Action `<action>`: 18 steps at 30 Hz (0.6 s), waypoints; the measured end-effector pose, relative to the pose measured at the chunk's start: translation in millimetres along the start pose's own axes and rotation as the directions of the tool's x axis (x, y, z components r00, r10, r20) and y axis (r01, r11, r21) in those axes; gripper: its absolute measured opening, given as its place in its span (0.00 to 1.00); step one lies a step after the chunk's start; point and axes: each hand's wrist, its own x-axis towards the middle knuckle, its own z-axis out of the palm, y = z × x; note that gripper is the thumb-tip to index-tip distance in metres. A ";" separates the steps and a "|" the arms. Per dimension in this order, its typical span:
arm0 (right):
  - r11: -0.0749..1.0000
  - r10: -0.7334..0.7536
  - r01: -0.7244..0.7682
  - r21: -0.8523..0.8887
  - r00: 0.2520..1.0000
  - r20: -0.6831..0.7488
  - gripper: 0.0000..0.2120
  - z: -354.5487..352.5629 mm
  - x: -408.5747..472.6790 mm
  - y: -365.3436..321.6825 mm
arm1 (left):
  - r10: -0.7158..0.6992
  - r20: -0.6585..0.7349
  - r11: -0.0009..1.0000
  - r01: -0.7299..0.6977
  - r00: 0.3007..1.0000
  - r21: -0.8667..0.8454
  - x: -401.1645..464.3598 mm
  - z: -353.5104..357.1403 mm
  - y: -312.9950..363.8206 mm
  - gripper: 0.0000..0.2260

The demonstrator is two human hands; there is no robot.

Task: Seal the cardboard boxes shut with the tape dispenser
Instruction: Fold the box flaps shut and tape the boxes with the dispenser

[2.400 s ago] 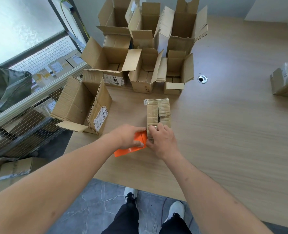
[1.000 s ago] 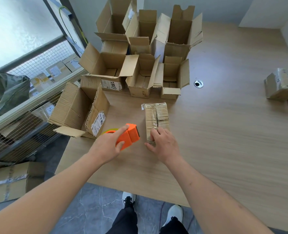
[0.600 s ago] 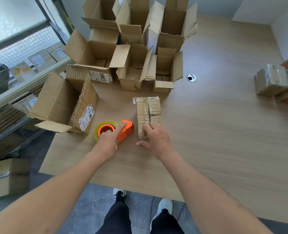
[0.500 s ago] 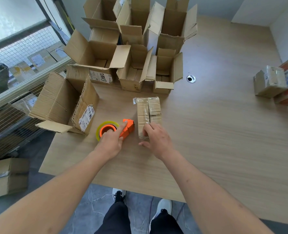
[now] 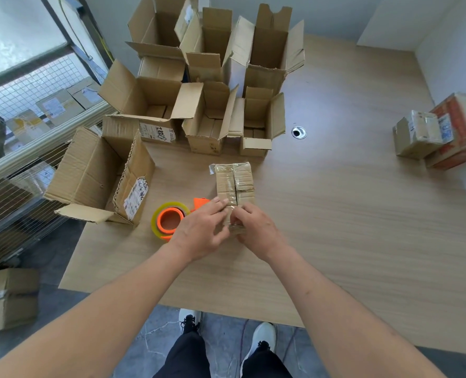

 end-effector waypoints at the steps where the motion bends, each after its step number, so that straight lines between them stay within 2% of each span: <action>1: 1.000 -0.002 0.002 0.019 1.000 0.010 0.19 -1.9 -2.3 2.6 | -0.004 0.011 1.000 0.004 1.000 0.001 0.6 1.3 -0.4 0.20; 4: 0.999 0.010 -0.008 0.050 0.999 -0.031 0.18 -7.7 -10.7 10.3 | -0.006 0.039 0.999 0.004 0.999 0.053 5.3 2.7 0.0 0.25; 9: 0.993 0.099 -0.110 -0.036 0.969 -0.224 0.13 -12.6 -19.5 23.0 | 0.044 0.059 0.982 -0.054 0.997 0.181 11.6 7.7 1.0 0.25; 15: 0.997 0.052 -0.066 -0.050 0.967 -0.248 0.12 -5.2 -21.3 29.4 | 0.070 0.061 0.975 -0.081 0.996 0.207 11.2 6.4 -0.8 0.26; 18: 0.991 0.097 -0.118 -0.058 0.951 -0.295 0.11 1.5 -23.5 25.5 | 0.048 0.077 0.976 -0.063 0.996 0.206 10.4 7.6 1.8 0.25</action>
